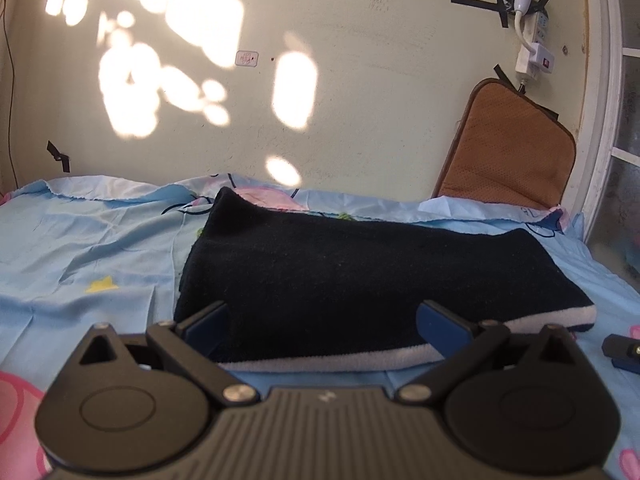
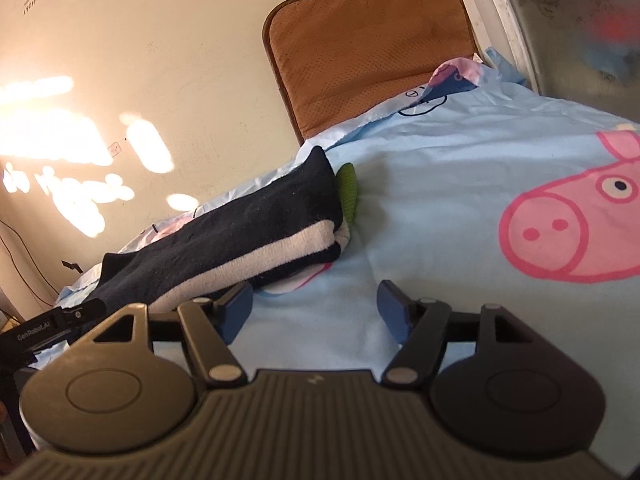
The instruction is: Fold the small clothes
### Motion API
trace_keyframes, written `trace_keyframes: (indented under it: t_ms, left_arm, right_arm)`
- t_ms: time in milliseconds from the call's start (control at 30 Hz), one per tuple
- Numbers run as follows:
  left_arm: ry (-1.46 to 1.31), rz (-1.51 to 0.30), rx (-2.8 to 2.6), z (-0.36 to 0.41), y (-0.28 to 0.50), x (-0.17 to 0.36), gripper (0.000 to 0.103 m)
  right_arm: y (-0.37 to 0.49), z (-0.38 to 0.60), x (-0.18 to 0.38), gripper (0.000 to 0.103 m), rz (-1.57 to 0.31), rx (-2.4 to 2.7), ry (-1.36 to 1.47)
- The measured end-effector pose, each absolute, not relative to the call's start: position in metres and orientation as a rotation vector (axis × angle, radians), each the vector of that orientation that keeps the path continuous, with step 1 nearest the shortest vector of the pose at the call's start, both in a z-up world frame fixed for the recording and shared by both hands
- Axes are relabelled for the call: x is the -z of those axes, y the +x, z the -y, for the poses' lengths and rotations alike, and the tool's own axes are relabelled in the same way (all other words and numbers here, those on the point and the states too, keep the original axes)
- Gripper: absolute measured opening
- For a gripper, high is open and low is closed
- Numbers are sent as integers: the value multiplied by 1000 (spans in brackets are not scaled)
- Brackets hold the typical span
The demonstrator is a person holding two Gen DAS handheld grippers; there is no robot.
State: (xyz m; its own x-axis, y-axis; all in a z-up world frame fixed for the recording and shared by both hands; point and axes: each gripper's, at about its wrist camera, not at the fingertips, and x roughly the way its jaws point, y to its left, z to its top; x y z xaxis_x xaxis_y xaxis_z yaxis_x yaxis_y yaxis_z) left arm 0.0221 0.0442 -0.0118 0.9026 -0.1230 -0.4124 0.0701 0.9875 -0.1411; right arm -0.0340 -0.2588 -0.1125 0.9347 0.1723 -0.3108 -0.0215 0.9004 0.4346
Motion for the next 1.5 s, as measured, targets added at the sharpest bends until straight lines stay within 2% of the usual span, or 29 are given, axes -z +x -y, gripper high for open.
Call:
trace_keyframes:
  t_ms: [567, 1067, 1400, 1500]
  left_arm:
    - [-173, -476, 82, -52, 26, 14, 103]
    - [-229, -493, 105, -66, 25, 15, 103]
    - [-253, -507, 121, -68, 28, 16, 103]
    - [-262, -516, 130, -68, 30, 17, 103]
  right_arm:
    - [-35, 260, 114, 77, -346, -124, 460]
    - [-31, 291, 113, 79, -363, -234, 687]
    - [52, 303, 104, 79, -514, -270, 732]
    - [72, 303, 105, 80, -499, -279, 737]
